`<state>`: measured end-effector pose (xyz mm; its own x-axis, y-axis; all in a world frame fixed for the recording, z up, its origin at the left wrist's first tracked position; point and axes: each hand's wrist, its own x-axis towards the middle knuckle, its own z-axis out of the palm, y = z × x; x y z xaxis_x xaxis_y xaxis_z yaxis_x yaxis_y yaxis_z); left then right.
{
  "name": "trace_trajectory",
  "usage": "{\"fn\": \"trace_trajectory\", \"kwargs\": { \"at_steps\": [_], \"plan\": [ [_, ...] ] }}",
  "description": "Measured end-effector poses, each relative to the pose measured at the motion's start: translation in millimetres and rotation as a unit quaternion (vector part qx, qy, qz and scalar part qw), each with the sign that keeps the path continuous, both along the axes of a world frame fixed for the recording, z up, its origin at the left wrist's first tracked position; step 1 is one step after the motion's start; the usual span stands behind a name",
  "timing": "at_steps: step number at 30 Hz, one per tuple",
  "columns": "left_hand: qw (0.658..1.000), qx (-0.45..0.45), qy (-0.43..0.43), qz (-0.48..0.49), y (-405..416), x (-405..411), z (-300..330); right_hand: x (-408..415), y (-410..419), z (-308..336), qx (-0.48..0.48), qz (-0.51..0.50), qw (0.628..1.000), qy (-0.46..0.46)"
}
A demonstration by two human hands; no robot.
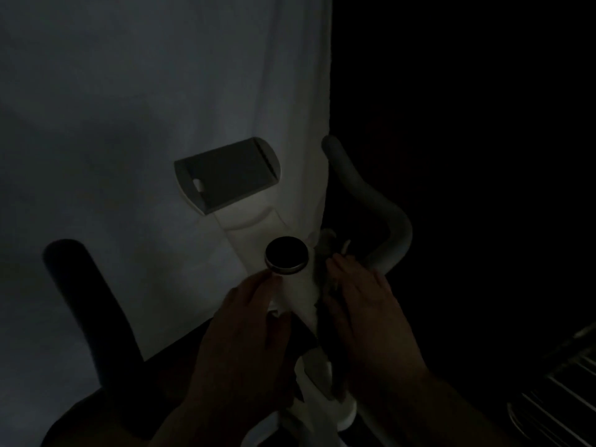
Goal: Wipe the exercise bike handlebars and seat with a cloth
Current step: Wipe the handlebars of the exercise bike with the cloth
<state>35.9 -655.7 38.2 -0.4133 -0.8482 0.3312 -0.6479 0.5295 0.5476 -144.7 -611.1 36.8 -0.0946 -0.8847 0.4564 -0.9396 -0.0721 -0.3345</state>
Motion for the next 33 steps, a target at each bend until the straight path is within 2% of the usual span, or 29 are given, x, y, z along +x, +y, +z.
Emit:
{"fn": "trace_trajectory", "kwargs": {
  "at_steps": [3,5,7,9,11,13,15,16,17,19,21,23,25,30,33],
  "plan": [
    [0.998,-0.046,0.047,-0.023,9.2,-5.8,10.7,-5.3,4.8,-5.0,-0.021,-0.038,0.994,-0.102],
    [0.995,-0.055,0.068,-0.041,11.7,-16.1,16.5,-0.3,13.6,-13.6,-0.046,-0.048,0.991,-0.117],
    [0.996,-0.051,0.027,-0.072,6.6,-30.2,21.3,-8.9,10.3,-13.1,-0.051,-0.032,0.994,-0.086],
    [0.992,-0.044,-0.055,-0.106,-4.9,-49.1,28.4,-25.0,-4.2,-3.1,-0.058,-0.049,0.994,-0.074],
    [0.986,-0.017,-0.106,-0.128,-17.3,-67.7,36.6,-34.1,-11.5,11.0,-0.062,-0.086,0.987,-0.121],
    [0.981,-0.013,-0.138,-0.134,-28.9,-84.0,42.1,-40.6,-9.0,29.4,-0.066,-0.131,0.954,-0.261],
    [0.981,-0.003,-0.135,-0.137,-41.5,-97.4,43.4,-54.2,-0.5,44.4,-0.133,-0.181,0.877,-0.424],
    [0.983,0.001,-0.128,-0.13,-47.8,-102.1,41.5,-61.7,6.0,49.0,-0.173,-0.193,0.842,-0.473],
    [0.984,0.003,-0.129,-0.12,-53.0,-105.1,37.9,-67.2,12.4,49.4,-0.192,-0.203,0.825,-0.491],
    [0.984,-0.008,-0.147,-0.095,-59.2,-107.9,31.3,-68.9,25.6,42.4,-0.176,-0.222,0.835,-0.472],
    [0.984,-0.025,-0.161,-0.076,-57.9,-107.7,27.6,-63.1,29.9,28.3,-0.112,-0.218,0.865,-0.438],
    [0.984,-0.033,-0.159,-0.075,-54.8,-106.7,27.4,-52.5,22.9,15.6,-0.063,-0.186,0.881,-0.431],
    [0.983,-0.028,-0.163,-0.084,-52.5,-105.0,31.5,-34.0,13.1,10.0,-0.03,-0.142,0.881,-0.449],
    [0.984,-0.005,-0.138,-0.113,-54.2,-103.8,35.7,-10.3,20.3,2.8,-0.048,-0.085,0.901,-0.422],
    [0.985,-0.011,-0.135,-0.11,-56.6,-103.7,32.9,-19.2,10.1,0.6,-0.076,-0.092,0.93,-0.349]
  ]
}}
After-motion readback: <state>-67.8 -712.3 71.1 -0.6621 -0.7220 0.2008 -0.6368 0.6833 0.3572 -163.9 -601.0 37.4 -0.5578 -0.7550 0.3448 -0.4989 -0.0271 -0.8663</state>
